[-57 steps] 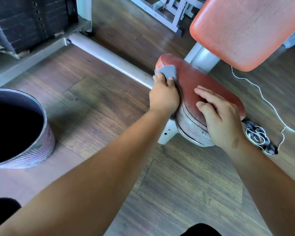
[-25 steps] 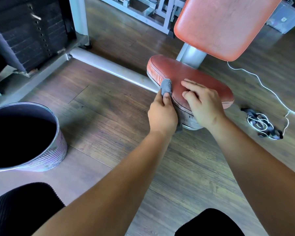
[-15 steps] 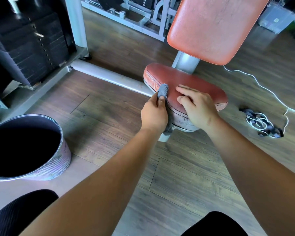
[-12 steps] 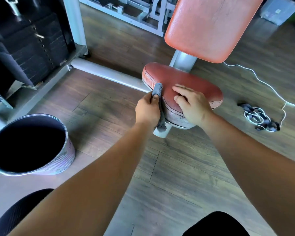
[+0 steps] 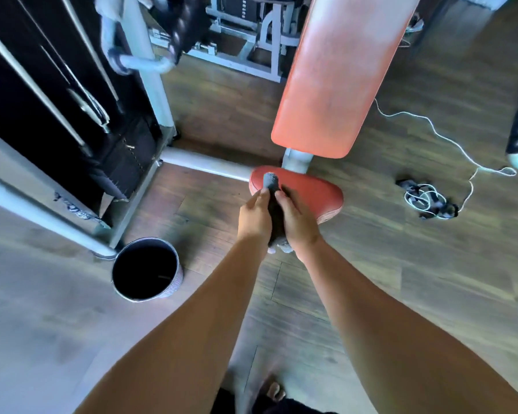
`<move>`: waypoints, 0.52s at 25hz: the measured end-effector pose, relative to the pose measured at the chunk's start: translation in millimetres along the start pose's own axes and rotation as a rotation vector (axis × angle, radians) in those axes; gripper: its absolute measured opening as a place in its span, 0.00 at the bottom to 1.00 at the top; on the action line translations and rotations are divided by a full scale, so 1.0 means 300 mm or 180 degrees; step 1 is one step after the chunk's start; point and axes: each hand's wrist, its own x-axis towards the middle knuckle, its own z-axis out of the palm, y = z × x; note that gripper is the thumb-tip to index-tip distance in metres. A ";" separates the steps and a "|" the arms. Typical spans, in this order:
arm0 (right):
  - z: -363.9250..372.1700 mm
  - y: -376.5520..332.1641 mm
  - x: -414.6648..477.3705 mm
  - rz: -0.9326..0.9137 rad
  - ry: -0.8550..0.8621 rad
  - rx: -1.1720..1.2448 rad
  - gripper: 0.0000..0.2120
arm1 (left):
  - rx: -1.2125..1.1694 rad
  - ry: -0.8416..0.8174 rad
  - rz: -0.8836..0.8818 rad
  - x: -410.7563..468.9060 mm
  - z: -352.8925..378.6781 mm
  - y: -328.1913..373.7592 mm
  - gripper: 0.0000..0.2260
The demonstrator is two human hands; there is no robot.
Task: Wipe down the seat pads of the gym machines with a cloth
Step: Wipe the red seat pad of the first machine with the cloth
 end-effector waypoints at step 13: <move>-0.173 -0.329 -0.499 -0.0158 0.0988 -0.0119 0.10 | 0.1176 -0.1153 0.0075 -0.494 0.035 0.258 0.30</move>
